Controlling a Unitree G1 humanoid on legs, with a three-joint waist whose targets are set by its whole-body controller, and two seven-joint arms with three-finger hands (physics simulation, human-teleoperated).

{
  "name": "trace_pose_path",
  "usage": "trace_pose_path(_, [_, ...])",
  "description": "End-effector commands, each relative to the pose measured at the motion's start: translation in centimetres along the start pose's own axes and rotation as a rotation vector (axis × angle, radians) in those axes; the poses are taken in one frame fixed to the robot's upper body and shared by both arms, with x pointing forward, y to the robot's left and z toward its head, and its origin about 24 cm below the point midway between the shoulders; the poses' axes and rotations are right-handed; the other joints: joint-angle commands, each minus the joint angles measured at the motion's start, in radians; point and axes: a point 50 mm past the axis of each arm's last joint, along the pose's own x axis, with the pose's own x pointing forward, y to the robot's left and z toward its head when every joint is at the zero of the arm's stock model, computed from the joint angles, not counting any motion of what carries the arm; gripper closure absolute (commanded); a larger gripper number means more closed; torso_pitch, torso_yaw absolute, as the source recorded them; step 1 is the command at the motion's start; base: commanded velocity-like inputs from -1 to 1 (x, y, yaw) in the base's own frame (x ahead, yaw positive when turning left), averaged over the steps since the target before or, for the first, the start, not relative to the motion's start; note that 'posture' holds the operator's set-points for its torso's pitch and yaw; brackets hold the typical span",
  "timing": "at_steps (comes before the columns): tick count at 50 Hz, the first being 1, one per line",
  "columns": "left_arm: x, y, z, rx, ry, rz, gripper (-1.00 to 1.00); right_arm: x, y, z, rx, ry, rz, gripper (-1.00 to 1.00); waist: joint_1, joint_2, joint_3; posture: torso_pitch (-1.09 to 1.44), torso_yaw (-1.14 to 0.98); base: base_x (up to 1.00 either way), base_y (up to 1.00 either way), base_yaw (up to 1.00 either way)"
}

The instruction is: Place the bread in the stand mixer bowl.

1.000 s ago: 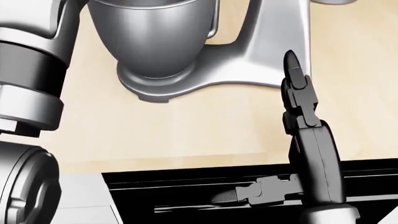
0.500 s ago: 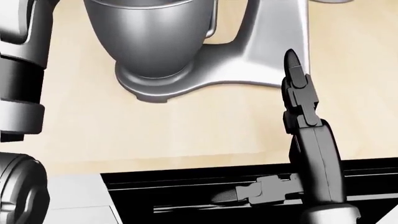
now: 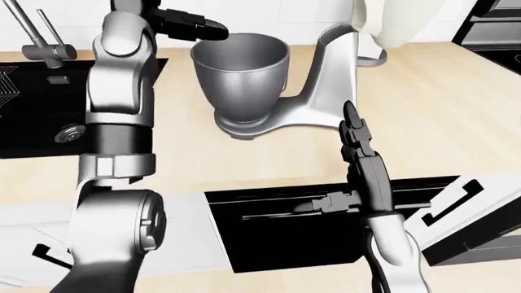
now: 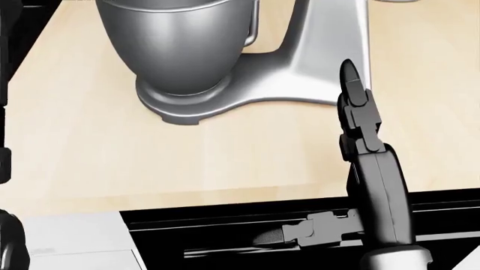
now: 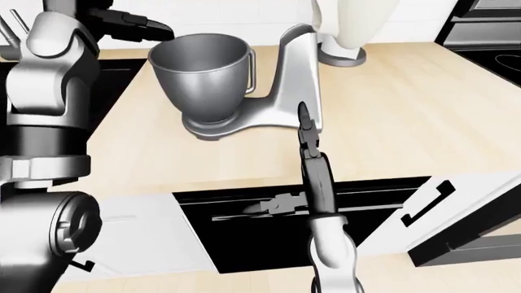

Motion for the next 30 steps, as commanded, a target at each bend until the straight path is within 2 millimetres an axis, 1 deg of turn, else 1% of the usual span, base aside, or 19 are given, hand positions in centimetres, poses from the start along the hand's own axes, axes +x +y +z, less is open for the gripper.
trace_pose_path(1, [-0.1,0.8,2.6,-0.001,-0.107,0.023,-1.00,0.1,-0.2,1.5,-0.002,-0.084,-0.012,-1.00,0.000,0.003,-0.026,0.00,0.00,0.00,0.00,0.00])
trace_pose_path(4, [-0.3,1.2,2.0,0.001,-0.099,0.036,-1.00,0.1,-0.2,1.5,-0.002,-0.084,-0.012,-1.00,0.000,0.004,-0.026,0.00,0.00,0.00,0.00,0.00])
trace_pose_path(18, [-0.9,2.3,2.2,0.005,-0.109,0.061,-1.00,0.0,-0.2,1.6,-0.003,-0.086,-0.013,-1.00,0.001,0.007,-0.026,0.00,0.00,0.00,0.00,0.00])
trace_pose_path(25, [-1.5,2.8,1.4,0.003,-0.095,0.070,-1.00,0.0,-0.3,1.7,-0.004,-0.087,-0.016,-1.00,0.001,0.009,-0.026,0.00,0.00,0.00,0.00,0.00])
trace_pose_path(30, [-1.8,3.3,1.4,0.003,-0.092,0.075,-1.00,-0.1,-0.3,1.8,-0.004,-0.087,-0.017,-1.00,0.000,0.010,-0.026,0.00,0.00,0.00,0.00,0.00])
